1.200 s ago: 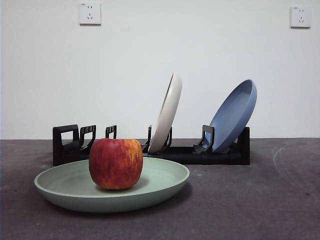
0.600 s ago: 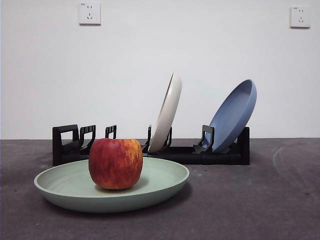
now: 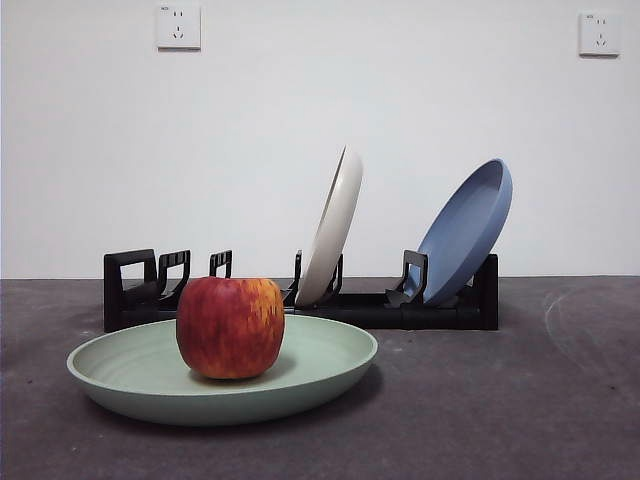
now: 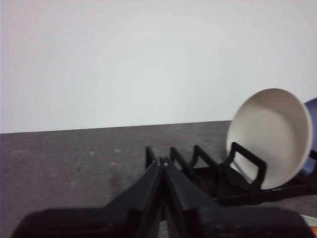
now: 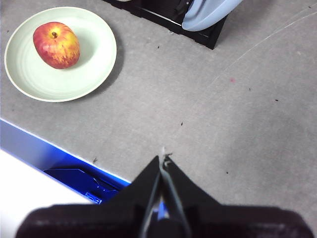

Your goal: Take the green plate from the plate rack,put the plate on the table,take the apple from the table,put the apple in the plate

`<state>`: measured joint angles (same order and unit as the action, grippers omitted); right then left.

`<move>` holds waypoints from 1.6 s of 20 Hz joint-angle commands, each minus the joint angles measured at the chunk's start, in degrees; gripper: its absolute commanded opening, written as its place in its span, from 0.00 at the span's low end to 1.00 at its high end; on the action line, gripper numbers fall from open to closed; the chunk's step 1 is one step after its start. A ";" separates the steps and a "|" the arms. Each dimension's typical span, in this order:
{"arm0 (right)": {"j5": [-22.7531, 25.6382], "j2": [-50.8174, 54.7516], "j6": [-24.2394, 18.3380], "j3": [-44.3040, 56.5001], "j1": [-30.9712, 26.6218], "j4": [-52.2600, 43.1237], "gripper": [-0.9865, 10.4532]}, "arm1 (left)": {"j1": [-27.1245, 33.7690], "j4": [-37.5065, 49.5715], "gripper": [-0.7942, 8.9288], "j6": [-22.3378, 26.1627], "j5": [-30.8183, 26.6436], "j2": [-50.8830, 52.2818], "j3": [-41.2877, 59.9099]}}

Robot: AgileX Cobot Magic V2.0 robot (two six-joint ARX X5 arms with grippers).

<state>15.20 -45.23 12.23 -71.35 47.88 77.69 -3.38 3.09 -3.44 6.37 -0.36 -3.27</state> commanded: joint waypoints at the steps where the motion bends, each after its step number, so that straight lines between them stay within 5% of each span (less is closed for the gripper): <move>1: 0.26 0.02 0.15 0.26 0.07 1.20 0.09 | 0.13 0.17 0.08 0.50 -1.99 0.11 2.12; 7: 0.26 0.02 0.15 0.26 0.07 1.20 0.09 | 0.11 -13.33 0.08 0.74 -4.85 0.11 2.71; 29: 0.28 0.02 0.13 0.26 0.07 1.20 0.09 | 0.02 -12.57 0.08 0.70 -4.87 -2.73 2.71; 32: 5.14 0.15 -1.75 0.26 -1.01 -0.57 0.09 | 0.02 -12.59 0.08 0.70 -4.87 -3.43 2.71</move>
<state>19.86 -45.23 11.05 -71.35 46.92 77.60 -3.38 -10.22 -3.42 1.65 -3.75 -1.04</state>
